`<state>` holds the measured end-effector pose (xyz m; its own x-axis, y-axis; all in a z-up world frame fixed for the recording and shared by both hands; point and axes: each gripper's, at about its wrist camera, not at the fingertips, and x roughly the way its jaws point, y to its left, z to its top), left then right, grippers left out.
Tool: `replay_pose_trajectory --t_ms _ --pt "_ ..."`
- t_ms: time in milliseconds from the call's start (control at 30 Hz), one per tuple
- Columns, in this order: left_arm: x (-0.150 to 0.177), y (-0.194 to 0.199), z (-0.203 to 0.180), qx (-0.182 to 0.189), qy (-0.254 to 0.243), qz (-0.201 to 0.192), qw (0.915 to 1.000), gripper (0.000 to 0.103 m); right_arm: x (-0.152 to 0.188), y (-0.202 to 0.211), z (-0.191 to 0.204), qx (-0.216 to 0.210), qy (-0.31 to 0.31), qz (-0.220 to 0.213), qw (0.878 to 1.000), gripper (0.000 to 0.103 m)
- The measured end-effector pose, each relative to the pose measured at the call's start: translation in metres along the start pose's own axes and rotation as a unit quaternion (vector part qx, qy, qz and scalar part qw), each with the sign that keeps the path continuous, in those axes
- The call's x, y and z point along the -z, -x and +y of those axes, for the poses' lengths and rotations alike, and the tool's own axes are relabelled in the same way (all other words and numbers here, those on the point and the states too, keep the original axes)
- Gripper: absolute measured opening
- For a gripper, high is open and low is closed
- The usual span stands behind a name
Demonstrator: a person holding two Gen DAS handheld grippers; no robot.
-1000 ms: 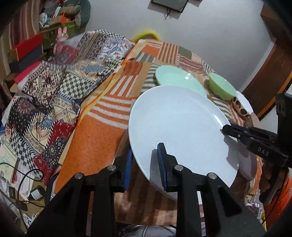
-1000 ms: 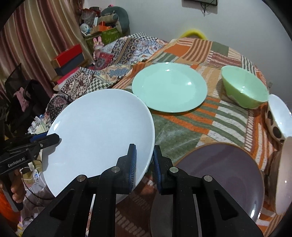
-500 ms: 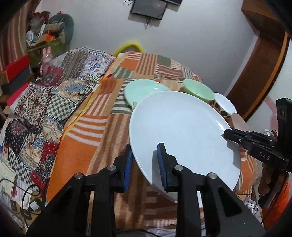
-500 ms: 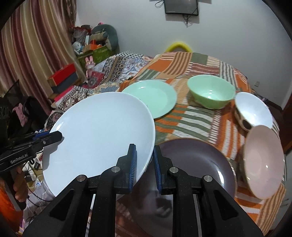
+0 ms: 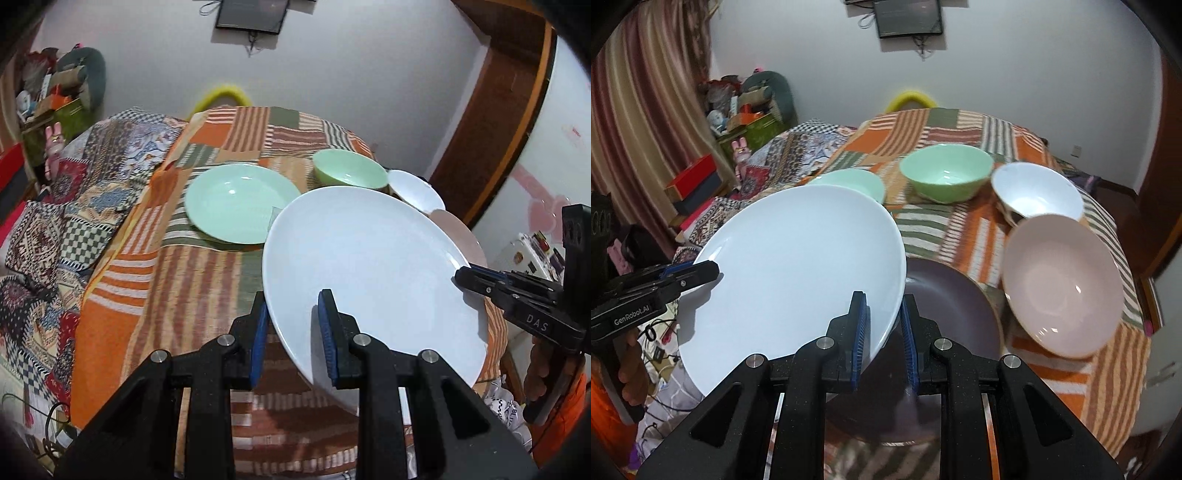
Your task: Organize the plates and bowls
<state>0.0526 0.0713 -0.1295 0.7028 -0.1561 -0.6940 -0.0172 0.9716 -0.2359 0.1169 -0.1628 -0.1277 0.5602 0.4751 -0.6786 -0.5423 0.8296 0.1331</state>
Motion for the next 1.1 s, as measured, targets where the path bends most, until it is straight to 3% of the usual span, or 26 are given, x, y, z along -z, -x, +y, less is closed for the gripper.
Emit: replay_pose_trajectory --t_ms 567,1100 --pt "0.006 -0.048 -0.03 -0.007 -0.027 0.059 0.9979 0.026 0.038 -0.009 -0.038 -0.002 -0.064 0.031 0.997 0.017" --pt "0.012 -0.078 -0.042 -0.01 -0.046 0.097 0.9942 0.026 0.049 -0.016 -0.053 0.01 -0.087 0.049 0.995 0.017"
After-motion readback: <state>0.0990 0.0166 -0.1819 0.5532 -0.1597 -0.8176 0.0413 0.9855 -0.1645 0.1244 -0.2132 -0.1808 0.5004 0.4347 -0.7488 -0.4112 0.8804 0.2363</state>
